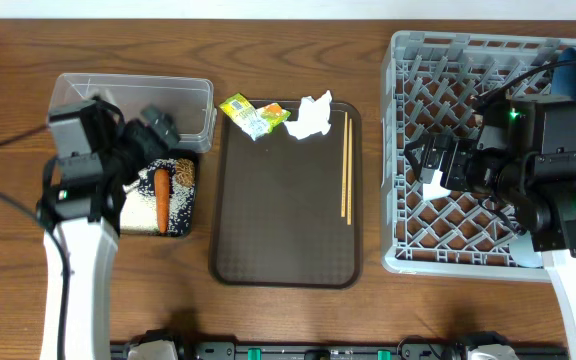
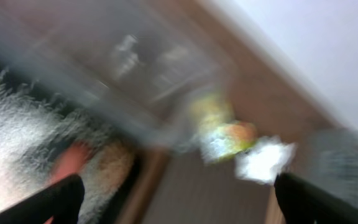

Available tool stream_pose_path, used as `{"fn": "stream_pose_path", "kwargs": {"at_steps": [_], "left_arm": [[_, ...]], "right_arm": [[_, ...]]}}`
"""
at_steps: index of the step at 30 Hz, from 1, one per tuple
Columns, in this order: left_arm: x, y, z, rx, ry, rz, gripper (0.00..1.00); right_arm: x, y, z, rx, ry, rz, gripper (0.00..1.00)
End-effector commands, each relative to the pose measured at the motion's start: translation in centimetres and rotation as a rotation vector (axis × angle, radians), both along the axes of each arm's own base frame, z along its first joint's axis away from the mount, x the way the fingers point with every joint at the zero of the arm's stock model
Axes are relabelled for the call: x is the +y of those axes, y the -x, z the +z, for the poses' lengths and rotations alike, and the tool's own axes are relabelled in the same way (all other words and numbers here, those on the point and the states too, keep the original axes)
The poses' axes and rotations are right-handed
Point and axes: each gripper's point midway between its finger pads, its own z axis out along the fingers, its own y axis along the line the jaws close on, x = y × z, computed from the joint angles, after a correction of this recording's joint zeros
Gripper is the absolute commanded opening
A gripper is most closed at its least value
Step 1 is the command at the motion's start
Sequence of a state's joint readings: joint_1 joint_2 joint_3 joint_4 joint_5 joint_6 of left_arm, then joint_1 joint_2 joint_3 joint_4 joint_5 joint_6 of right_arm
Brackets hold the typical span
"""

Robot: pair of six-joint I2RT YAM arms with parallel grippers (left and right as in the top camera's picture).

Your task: Sort waste into correct bins and load items into the dishwasher rack

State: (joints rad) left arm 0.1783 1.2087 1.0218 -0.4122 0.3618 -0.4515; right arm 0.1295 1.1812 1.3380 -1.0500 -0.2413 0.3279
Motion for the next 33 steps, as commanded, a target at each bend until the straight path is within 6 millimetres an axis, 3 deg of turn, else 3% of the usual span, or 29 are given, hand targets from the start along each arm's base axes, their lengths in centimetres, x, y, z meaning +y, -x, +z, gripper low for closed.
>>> {"fn": "stream_pose_path", "kwargs": {"at_steps": [1,4,8,14,21,25,33], "left_arm": [[-4.6,0.1,3.6,-0.155,0.022,-0.256,0.96],[-6.6,-0.4,2.9,-0.163,-0.052,-0.343,0.93],[-8.9,-1.9,-2.2,-0.052,-0.202,-0.416,0.83],[-12.7,-4.9,-8.3,0.053,-0.402,-0.507,0.82],[-14.1,-8.5,-14.0,0.078,-0.495,-0.518,0.83],[-14.3,-10.8,-15.6,0.020,-0.524,-0.502,0.83],[-14.5,-11.8,-19.4,0.024,-0.571,-0.539,0.82]], "right_arm": [[0.2,-0.1,0.3,-0.006,-0.001,-0.002,0.99],[0.1,0.0,0.2,0.000,0.000,-0.002,0.99],[0.1,0.4,-0.2,0.023,0.003,-0.002,0.99],[0.0,0.8,-0.4,0.042,0.005,-0.002,0.99],[0.1,0.8,-0.5,0.043,0.005,-0.002,0.99],[0.0,0.9,-0.7,0.054,0.007,-0.002,0.99],[0.0,1.1,-1.2,0.081,0.011,-0.002,0.99]]}}
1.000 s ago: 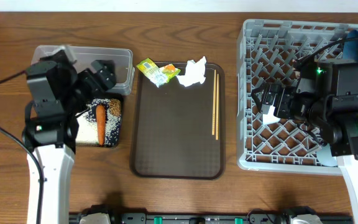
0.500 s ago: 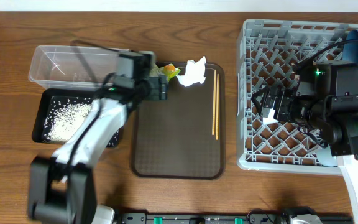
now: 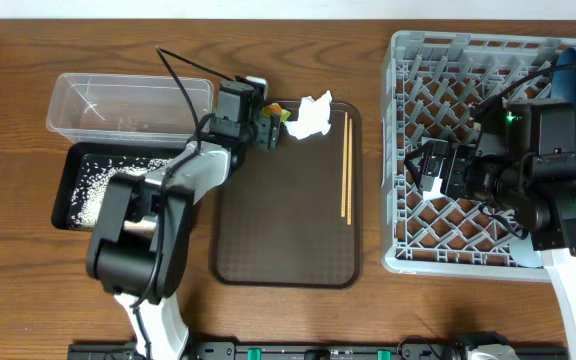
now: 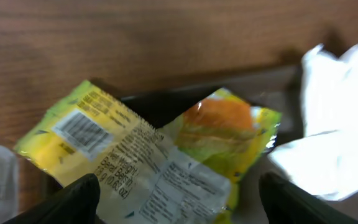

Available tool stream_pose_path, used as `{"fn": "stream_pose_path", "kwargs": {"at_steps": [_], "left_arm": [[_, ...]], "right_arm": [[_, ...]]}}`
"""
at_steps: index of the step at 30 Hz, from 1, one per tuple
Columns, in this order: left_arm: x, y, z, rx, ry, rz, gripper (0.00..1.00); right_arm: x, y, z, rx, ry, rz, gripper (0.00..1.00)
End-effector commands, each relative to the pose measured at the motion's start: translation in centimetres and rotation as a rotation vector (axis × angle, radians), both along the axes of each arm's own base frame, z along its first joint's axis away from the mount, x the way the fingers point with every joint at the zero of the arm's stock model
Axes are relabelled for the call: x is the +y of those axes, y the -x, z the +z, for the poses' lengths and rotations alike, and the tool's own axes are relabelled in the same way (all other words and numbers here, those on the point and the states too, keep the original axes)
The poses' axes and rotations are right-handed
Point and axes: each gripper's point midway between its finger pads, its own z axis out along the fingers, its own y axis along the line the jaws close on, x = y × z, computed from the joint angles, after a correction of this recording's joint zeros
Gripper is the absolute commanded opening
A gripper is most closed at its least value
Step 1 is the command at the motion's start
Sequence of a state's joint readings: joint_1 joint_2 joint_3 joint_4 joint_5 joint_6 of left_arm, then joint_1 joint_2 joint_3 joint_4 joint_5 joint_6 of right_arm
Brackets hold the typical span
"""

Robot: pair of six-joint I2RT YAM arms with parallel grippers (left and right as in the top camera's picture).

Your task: Sort waste into correct bins and load items into the dishwasher rack

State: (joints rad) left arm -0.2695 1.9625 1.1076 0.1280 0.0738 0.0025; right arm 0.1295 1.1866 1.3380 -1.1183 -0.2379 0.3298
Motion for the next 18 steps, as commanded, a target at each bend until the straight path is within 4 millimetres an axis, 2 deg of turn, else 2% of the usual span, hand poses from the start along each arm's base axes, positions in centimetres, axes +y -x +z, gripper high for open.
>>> {"fn": "stream_pose_path", "kwargs": {"at_steps": [1,6,10,12,16,18], "left_arm": [[0.3,-0.7,-0.7,-0.009,-0.039,-0.007,0.81],[0.3,0.0,-2.1,0.037,-0.044,-0.007,0.59],[-1.1,1.3,-2.5,0.087,-0.012,-0.061,0.50],[-1.7,2.1,-2.5,0.116,-0.005,-0.083,0.34],[-2.1,3.4,-1.5,0.145,-0.015,-0.098,0.18],[-1.9,3.9,0.2,0.143,-0.014,-0.097,0.07]], "right_arm": [[0.2,-0.1,-0.1,0.009,0.000,0.002,0.99],[0.2,0.0,-0.2,0.016,0.001,0.002,0.99],[0.2,0.2,-0.3,0.027,0.002,0.002,0.99],[0.2,0.3,-0.4,0.032,0.003,0.002,0.99],[0.2,0.4,-0.4,0.034,0.003,0.002,0.99],[0.2,0.3,-0.4,0.033,0.003,0.002,0.99]]}}
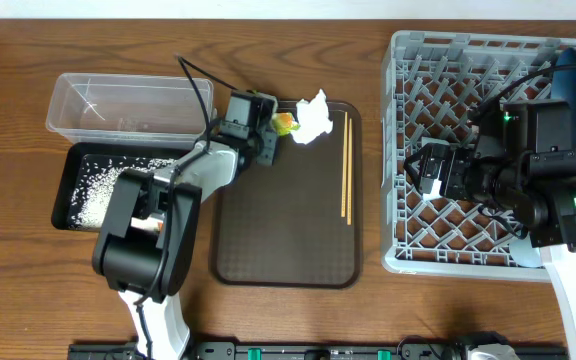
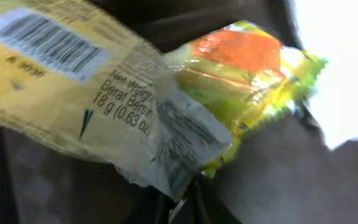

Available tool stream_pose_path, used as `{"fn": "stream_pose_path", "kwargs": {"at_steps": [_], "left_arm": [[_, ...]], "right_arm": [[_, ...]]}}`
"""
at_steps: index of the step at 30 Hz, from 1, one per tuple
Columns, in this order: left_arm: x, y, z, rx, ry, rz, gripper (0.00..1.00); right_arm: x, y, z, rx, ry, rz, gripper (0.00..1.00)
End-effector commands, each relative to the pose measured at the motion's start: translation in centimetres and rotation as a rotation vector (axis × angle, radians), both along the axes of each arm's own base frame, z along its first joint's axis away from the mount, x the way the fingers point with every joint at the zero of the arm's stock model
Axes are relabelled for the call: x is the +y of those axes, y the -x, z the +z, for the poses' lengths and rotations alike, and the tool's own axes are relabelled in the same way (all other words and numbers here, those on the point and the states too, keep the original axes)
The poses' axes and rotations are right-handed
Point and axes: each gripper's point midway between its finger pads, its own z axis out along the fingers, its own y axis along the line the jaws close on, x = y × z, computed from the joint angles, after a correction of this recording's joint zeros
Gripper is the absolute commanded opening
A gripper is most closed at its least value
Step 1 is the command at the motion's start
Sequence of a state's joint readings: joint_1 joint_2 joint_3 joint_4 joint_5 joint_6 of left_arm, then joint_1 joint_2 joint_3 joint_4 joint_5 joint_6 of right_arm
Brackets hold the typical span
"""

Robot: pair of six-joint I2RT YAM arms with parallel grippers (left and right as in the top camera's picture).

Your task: Sort waste into correct bins and load items into the dishwasher rack

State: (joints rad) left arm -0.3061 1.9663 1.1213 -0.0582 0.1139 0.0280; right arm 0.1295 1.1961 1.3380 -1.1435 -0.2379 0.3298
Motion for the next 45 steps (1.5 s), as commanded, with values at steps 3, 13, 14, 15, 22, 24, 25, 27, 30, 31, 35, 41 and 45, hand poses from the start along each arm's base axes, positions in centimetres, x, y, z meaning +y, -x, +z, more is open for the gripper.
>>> {"fn": "stream_pose_path", "kwargs": {"at_steps": [3,13,14,15,22,24,25,27,30,31,35,41,45], "left_arm": [[-0.1,0.8,5.4,-0.048,0.029,-0.011,0.06],[5.8,6.6,13.3,0.018,0.055,0.174,0.06],[6.8,7.4,13.3,0.042,0.047,0.195,0.06],[7.9,8.2,13.2,0.073,0.035,0.231,0.06],[10.6,10.8,12.4,0.221,0.138,0.308,0.06],[7.5,10.0,13.7,0.177,0.250,0.161,0.26],[6.7,9.6,14.0,0.156,0.262,0.135,0.30],[5.2,8.8,14.5,0.106,0.250,0.092,0.40],[3.4,7.7,14.3,0.034,0.186,0.049,0.53],[2.9,7.2,13.9,0.013,0.143,0.046,0.62],[2.0,5.1,11.0,-0.032,-0.019,0.067,0.82],[0.4,2.1,5.0,-0.022,-0.054,0.059,0.82],[0.2,1.4,2.1,-0.002,-0.068,0.058,0.82]], "right_arm": [[0.2,0.0,0.2,-0.001,-0.002,0.002,0.99],[0.2,-0.1,0.2,-0.005,-0.002,0.002,0.99],[0.2,-0.2,0.3,-0.008,-0.002,0.002,0.99],[0.2,-0.3,0.3,-0.012,-0.003,0.002,0.99],[0.3,-0.7,0.6,-0.036,-0.006,0.002,0.99],[0.3,-0.7,0.6,-0.036,-0.006,0.002,0.99],[0.3,-0.7,0.6,-0.036,-0.006,0.002,0.99],[0.3,-0.7,0.6,-0.035,-0.006,0.002,0.99],[0.3,-0.6,0.6,-0.032,-0.006,0.002,0.99],[0.3,-0.6,0.6,-0.032,-0.006,0.002,0.99],[0.3,-0.6,0.6,-0.032,-0.006,0.002,0.99],[0.3,-0.5,0.5,-0.026,-0.005,0.002,0.99],[0.2,-0.3,0.3,-0.014,-0.003,0.002,0.99]]}}
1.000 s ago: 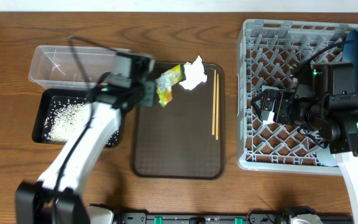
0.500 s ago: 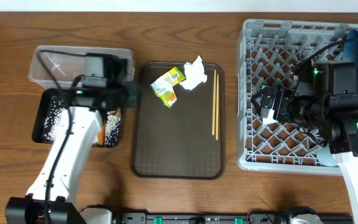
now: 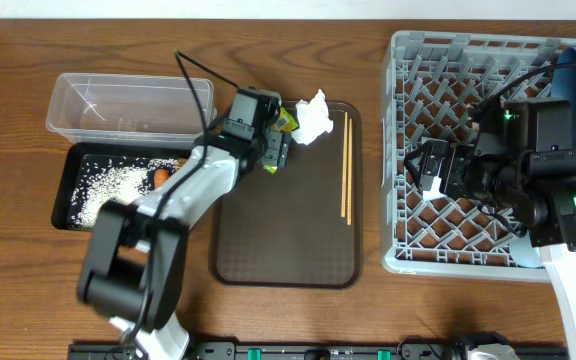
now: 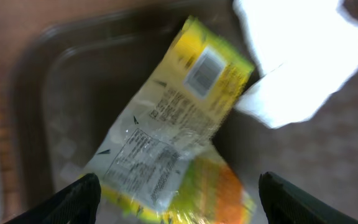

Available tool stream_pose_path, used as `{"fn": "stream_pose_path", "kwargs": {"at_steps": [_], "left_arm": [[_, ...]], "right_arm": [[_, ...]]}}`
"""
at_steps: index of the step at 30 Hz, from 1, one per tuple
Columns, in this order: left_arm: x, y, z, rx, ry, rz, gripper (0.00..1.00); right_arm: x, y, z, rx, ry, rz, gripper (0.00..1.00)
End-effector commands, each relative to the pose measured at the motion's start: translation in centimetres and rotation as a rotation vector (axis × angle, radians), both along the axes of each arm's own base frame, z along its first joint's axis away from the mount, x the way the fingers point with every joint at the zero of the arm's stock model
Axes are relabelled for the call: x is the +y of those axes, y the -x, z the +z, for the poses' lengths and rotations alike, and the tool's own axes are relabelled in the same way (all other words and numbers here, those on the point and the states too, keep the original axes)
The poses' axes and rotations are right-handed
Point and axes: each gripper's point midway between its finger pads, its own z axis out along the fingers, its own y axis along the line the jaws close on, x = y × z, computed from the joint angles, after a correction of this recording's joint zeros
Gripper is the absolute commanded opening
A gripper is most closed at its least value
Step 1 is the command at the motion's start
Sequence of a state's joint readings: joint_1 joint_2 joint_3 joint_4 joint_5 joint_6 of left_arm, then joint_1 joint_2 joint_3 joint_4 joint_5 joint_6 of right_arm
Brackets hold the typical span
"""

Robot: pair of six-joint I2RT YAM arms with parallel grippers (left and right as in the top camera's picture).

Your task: Sort waste into correct bins and load items into the dishwasher rack

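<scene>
A yellow-green snack wrapper (image 4: 179,143) lies on the brown tray (image 3: 288,230) near its far left corner, barcode end away from me, touching the white crumpled napkin (image 4: 297,62). My left gripper (image 4: 179,208) stands open just in front of it, and the wrapper's orange end lies between the spread fingers (image 4: 73,199). From overhead the left gripper (image 3: 276,142) partly covers the wrapper (image 3: 287,120). Two chopsticks (image 3: 346,165) lie along the tray's right side. My right gripper (image 3: 428,170) hovers over the grey dishwasher rack (image 3: 438,60); its jaws are unclear.
A clear plastic bin (image 3: 128,105) stands at the back left. In front of it a black bin (image 3: 78,190) holds rice and a bit of carrot (image 3: 160,177). A blue bowl sits in the rack's far right corner.
The left jaws were together under the wrapper; they are now spread wide. The wrapper has turned and lies further right, against the napkin. The right arm has not moved.
First my left gripper was open over the black bin, the wrapper lying across the tray's far left rim. Then it stood open at the wrapper, then its jaws were together under it. Now it is open and the wrapper lies inside the tray beside the napkin.
</scene>
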State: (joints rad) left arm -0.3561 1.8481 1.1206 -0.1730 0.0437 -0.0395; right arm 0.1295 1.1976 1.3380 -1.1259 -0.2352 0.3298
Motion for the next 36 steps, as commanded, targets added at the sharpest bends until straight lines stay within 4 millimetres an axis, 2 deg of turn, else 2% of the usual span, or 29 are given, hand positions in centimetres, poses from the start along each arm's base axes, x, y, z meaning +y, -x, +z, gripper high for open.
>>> {"fn": "stream_pose_path", "kwargs": {"at_steps": [1,3,6,7,9,12,13,17,22,25,27,30,33,36], "left_arm": [[0.8,-0.2,-2.1,0.015,-0.051,0.014,0.82],[0.9,0.0,-3.5,0.042,-0.061,0.013,0.82],[0.9,0.8,-5.3,0.096,-0.071,0.006,0.74],[0.9,1.1,-5.6,0.112,-0.070,0.003,0.68],[0.8,1.8,-6.0,0.144,-0.067,-0.007,0.47],[0.5,2.7,-6.0,0.180,-0.048,-0.022,0.10],[0.7,3.0,-5.9,0.191,-0.052,-0.022,0.06],[1.1,4.2,-3.9,0.217,-0.052,-0.005,0.06],[2.2,6.3,0.9,0.218,-0.046,0.012,0.06],[3.5,8.3,3.8,0.225,-0.051,0.029,0.06],[5.3,9.5,5.1,0.239,-0.072,0.090,0.06],[9.8,11.4,6.3,0.278,-0.132,0.290,0.06],[13.2,12.5,6.3,0.323,-0.161,0.426,0.06],[15.7,12.9,5.3,0.364,-0.160,0.508,0.07]], "right_arm": [[0.2,0.1,0.1,0.006,-0.003,0.003,0.99],[0.2,0.2,0.0,0.010,-0.002,0.003,0.99],[0.2,0.2,0.0,0.012,-0.002,0.003,0.99],[0.2,0.2,0.0,0.013,-0.002,0.003,0.99],[0.2,0.2,0.0,0.014,-0.002,0.003,0.99],[0.2,0.2,-0.1,0.015,-0.001,0.003,0.99],[0.2,0.2,-0.1,0.015,-0.001,0.003,0.99],[0.2,0.2,-0.1,0.016,-0.002,0.003,0.99],[0.2,0.1,0.0,0.011,-0.002,0.003,0.99],[0.2,0.0,0.0,0.004,-0.002,0.003,0.99],[0.3,-0.1,0.1,0.001,-0.003,0.003,0.99],[0.3,-0.1,0.1,0.001,-0.003,0.003,0.99],[0.3,-0.1,0.1,0.000,-0.003,0.003,0.99],[0.3,-0.1,0.1,0.000,-0.003,0.003,0.99]]}}
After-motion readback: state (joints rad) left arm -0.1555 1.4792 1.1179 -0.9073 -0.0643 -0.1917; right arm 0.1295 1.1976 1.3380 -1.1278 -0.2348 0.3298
